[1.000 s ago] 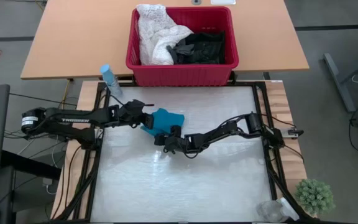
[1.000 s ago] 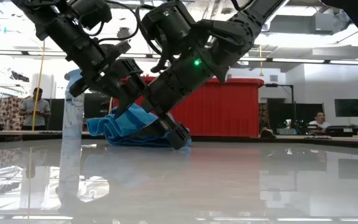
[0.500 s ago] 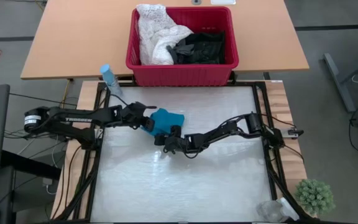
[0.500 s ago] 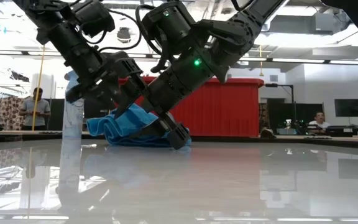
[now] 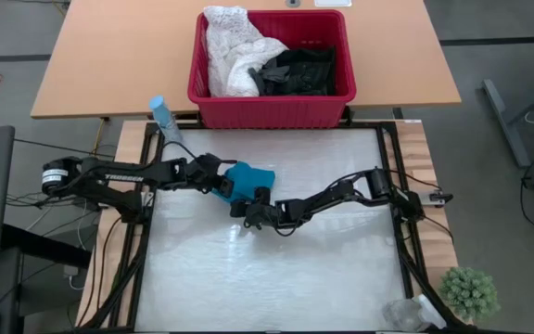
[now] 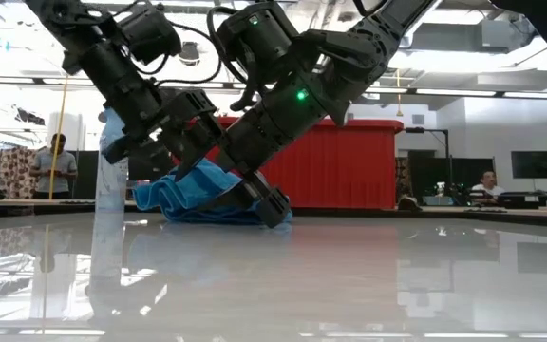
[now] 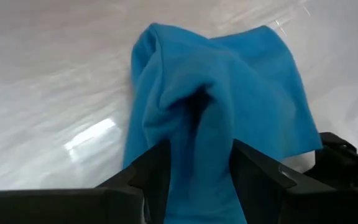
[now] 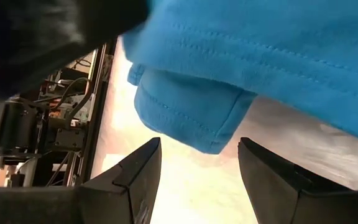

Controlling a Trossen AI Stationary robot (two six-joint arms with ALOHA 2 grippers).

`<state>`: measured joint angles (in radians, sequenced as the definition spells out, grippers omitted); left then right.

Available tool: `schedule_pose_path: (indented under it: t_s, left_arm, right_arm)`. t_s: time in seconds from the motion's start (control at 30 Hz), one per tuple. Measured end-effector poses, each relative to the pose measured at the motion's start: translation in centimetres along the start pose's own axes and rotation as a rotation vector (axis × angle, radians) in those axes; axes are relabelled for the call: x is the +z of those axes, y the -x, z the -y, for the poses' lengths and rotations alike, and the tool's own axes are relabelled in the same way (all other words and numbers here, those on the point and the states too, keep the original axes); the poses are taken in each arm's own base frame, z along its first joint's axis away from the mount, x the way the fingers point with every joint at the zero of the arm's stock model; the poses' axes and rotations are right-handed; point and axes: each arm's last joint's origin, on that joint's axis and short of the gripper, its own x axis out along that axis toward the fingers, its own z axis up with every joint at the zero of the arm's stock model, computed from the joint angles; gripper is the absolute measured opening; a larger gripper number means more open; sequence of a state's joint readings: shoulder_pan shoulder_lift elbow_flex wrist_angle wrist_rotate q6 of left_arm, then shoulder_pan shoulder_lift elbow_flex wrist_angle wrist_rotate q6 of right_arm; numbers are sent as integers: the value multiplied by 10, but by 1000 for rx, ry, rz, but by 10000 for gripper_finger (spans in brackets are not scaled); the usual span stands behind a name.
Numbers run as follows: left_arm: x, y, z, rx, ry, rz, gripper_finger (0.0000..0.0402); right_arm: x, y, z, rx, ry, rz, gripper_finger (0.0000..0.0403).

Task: Fold laundry
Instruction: Fold the blue shorts

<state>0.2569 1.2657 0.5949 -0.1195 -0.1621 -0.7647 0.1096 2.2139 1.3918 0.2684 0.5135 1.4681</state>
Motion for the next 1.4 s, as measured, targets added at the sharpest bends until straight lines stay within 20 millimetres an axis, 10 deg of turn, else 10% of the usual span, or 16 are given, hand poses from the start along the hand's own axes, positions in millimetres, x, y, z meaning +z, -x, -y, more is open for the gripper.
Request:
schedule_pose_path:
  t_s: [0.73, 1.4]
  left_arm:
    - [-3, -28, 4, -122, 47, -82, 21]
    - [-3, -28, 4, -120, 57, -82, 11]
  right_arm:
    - [-36, 23, 5, -49, -247, -24, 235]
    - [8, -1, 16, -134, -229, 116, 228]
